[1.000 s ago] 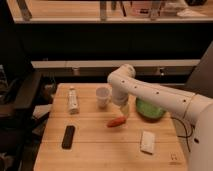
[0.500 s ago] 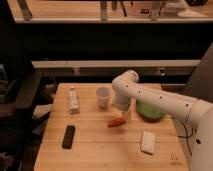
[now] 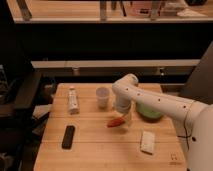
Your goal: Place the pepper in the ceramic cup
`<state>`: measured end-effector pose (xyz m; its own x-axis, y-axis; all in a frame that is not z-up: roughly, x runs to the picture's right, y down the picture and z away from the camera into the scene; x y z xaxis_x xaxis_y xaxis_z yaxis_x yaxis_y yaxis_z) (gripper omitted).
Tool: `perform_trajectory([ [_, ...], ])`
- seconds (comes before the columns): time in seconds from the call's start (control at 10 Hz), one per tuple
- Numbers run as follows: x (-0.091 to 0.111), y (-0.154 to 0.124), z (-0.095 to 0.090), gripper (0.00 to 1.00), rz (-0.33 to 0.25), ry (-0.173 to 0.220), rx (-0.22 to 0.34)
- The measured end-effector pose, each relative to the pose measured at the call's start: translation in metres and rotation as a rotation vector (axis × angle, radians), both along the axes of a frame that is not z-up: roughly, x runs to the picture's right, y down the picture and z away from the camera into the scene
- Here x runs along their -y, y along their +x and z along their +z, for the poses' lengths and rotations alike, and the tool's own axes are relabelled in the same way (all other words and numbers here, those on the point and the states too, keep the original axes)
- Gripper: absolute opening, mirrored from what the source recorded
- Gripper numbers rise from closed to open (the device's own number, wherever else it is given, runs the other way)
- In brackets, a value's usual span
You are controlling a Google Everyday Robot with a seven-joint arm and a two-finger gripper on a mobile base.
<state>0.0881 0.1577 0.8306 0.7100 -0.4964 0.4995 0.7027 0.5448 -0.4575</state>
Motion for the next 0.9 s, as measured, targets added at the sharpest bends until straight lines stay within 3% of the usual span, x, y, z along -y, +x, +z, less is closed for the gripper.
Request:
perform_trajectory([
  [0.9, -0.023, 0.013, 0.015, 0.80, -0.025, -0.020, -0.012],
])
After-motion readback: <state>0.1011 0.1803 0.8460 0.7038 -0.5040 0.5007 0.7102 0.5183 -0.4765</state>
